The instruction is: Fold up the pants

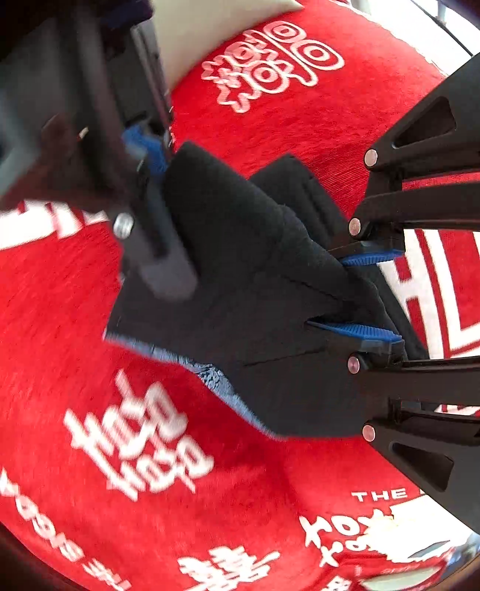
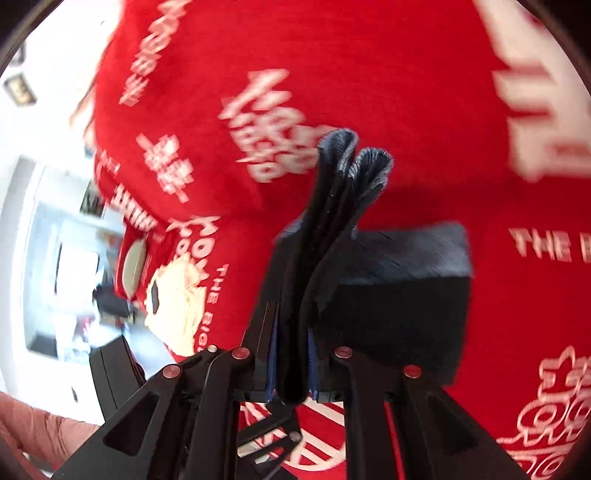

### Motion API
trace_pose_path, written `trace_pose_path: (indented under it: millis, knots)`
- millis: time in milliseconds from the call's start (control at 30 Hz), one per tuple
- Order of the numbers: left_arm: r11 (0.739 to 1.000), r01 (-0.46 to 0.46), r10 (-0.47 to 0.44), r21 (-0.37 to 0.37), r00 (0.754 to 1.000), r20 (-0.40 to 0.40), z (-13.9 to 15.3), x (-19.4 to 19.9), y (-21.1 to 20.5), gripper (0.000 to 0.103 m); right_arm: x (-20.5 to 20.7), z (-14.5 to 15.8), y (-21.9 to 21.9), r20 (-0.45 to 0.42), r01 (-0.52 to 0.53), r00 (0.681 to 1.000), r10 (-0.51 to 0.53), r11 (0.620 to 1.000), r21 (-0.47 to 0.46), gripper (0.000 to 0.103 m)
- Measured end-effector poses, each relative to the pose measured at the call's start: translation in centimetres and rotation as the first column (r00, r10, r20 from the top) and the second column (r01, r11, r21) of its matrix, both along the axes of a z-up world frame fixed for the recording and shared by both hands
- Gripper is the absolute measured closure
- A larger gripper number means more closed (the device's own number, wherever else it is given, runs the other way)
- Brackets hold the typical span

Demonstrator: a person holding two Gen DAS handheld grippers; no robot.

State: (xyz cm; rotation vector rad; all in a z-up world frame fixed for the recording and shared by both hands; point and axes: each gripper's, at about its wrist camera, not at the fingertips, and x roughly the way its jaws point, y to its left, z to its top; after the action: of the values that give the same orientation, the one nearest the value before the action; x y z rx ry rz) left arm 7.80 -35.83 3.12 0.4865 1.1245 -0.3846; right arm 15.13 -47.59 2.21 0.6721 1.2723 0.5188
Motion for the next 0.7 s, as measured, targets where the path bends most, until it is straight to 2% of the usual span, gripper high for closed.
trace_pose_path:
  millis: [133,200,233,267,300,400,467,500,633,667,700]
  knots:
    - [0.995,0.05,-0.048,0.089,0.999,-0.027,-3.6,-1.3,-1.6,0.073,-1.7,-5.6,-2.9,-0.112,0.098,0.989,-0.094,0.995,0.032,0.088]
    - [0.99,0.068,-0.067,0.122,0.998,-0.014,-4.4,-2.0,-1.9,0.068,-2.3,-7.5,-3.2,-0.156,0.118,0.982,-0.11,0.992,0.045,0.084]
    - [0.988,0.079,-0.078,0.132,0.997,-0.012,-4.6,-2.4,-1.9,0.063,-2.4,-8.2,-3.3,-0.178,0.126,0.977,-0.116,0.991,0.044,0.078]
    - [0.988,0.086,-0.084,0.126,0.996,-0.017,-4.5,-2.6,-1.9,0.048,-2.6,-8.8,-3.5,-0.207,0.136,0.97,-0.126,0.99,0.034,0.068]
    - [0.99,0.091,-0.089,0.11,0.996,-0.03,-4.3,-2.9,-1.8,0.037,-2.8,-9.3,-4.0,-0.226,0.146,0.965,-0.136,0.989,0.028,0.064]
    - [0.988,0.123,-0.12,0.089,0.992,-0.032,-2.9,-4.1,-1.3,0.036,-2.7,-9.4,-4.8,-0.236,0.168,0.959,-0.155,0.985,0.035,0.061]
    - [0.988,0.139,-0.137,0.066,0.99,-0.031,-1.5,-4.9,-0.4,0.036,-2.3,-9.1,-5.2,-0.228,0.17,0.961,-0.156,0.985,0.041,0.05]
    - [0.99,0.135,-0.134,0.051,0.991,-0.028,-0.9,-4.9,-0.1,0.036,-2.1,-9.1,-5.2,-0.221,0.165,0.963,-0.153,0.986,0.036,0.049]
    - [1.0,0.02,-0.02,-0.017,0.999,0.03,1.7,-1.9,3.1,0.034,-0.5,-9.3,-4.7,-0.2,0.109,0.974,-0.107,0.994,0.0,0.046]
    - [0.999,-0.027,0.029,-0.041,0.999,0.029,1.7,-0.3,4.0,0.023,-0.2,-9.6,-4.4,-0.199,0.094,0.976,-0.094,0.996,-0.01,0.046]
    - [0.995,-0.074,0.075,-0.068,0.997,0.011,1.4,1.5,4.7,0.021,-0.1,-10.1,-3.9,-0.202,0.082,0.976,-0.084,0.997,-0.017,0.046]
